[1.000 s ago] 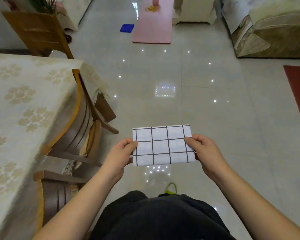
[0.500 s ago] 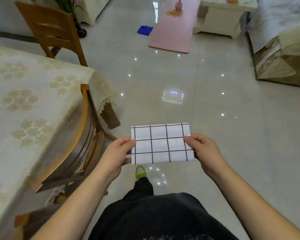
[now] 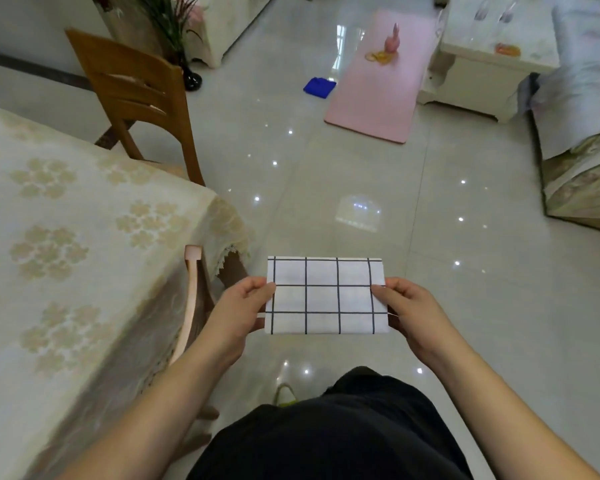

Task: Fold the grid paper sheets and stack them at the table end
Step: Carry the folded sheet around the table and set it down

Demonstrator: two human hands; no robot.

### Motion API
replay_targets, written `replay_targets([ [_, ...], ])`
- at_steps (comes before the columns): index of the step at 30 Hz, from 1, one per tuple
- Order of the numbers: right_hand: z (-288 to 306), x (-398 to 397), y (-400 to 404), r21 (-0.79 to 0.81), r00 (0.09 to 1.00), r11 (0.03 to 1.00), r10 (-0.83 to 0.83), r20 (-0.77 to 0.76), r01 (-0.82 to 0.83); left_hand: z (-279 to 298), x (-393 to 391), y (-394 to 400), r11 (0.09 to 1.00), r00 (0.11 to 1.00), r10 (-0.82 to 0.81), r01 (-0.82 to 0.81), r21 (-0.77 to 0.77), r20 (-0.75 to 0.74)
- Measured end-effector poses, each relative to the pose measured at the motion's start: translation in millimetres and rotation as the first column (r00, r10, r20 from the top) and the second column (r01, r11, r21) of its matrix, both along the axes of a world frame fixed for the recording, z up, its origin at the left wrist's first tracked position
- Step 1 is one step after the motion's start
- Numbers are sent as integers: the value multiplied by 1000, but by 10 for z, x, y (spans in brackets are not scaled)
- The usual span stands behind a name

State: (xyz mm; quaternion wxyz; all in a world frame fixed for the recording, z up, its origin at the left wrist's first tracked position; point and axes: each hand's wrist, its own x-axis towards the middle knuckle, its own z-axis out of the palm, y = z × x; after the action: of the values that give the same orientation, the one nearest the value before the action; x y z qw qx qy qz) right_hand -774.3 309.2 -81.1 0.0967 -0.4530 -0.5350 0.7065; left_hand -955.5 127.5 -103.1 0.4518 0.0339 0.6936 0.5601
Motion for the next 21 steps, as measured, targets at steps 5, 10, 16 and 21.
replay_targets([
  [5, -92, -416, 553, -18, 1000, 1000, 7, 9, -7, -89, -352, 511, 996, 996, 89, -89, -21, 5],
  [10, -181, -864, 1289, -17, 1000, 1000, 6, 1, -6, -98, -675, 1153, 995, 996, 91, -91, -33, 3],
  [16, -127, -1344, 2209, 13, 1000, 1000, 28, -14, -27, 7, -960, 1980, 987, 987, 159, -159, -26, 10],
  [21, -87, -1693, 2700, 38, 995, 995, 96, -12, -96, 58, -1195, 2471, 957, 957, 288, -289, -13, -40],
])
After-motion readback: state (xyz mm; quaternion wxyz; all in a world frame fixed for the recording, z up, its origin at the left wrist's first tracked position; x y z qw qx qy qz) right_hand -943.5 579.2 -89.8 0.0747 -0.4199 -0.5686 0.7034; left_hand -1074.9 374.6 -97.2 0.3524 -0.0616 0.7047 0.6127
